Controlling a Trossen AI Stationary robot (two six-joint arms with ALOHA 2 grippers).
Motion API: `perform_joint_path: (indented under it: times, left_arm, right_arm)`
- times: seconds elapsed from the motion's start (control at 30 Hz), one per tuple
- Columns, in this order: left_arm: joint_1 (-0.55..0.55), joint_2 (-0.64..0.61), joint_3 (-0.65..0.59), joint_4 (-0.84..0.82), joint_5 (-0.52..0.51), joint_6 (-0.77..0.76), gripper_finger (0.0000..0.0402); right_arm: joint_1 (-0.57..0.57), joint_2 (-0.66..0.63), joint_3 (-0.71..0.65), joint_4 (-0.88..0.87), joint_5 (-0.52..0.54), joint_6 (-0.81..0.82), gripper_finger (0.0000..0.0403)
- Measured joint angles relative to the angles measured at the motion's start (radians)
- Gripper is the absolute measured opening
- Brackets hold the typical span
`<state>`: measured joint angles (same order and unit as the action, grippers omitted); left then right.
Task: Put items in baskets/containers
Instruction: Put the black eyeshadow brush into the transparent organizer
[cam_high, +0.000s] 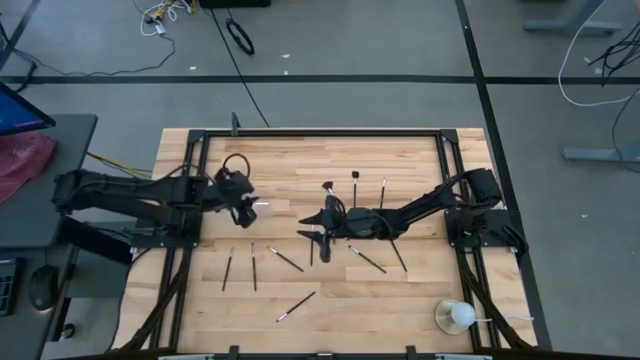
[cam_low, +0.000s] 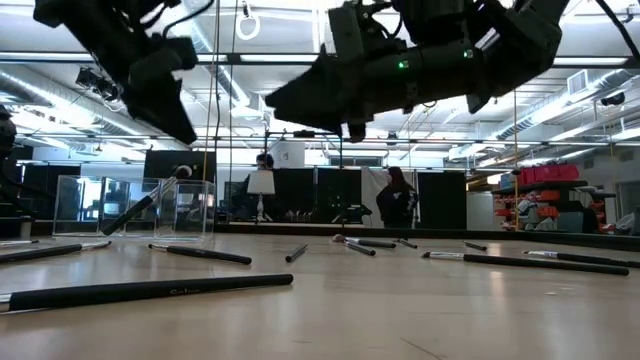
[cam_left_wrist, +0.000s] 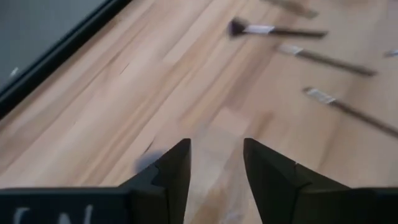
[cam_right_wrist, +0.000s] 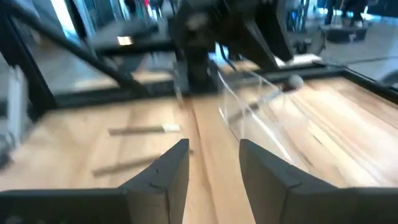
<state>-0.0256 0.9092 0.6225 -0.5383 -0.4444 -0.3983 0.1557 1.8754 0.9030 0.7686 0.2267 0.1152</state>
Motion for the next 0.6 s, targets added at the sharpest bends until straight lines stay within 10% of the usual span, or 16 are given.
perform_joint_path:
  times: [0.4, 0.6]
  left_arm:
    - [-0.228, 0.001, -0.196, 0.598, -0.004, 0.185, 0.0142]
    - [-0.264, 0.001, -0.268, 0.759, -0.006, 0.212, 0.0142]
  right_arm:
    - [0.206, -0.239, 0.063, -0.958, 0.141, 0.267, 0.0203]
    - [0.328, -0.209, 0.008, -1.117, 0.185, 0.526, 0.0233]
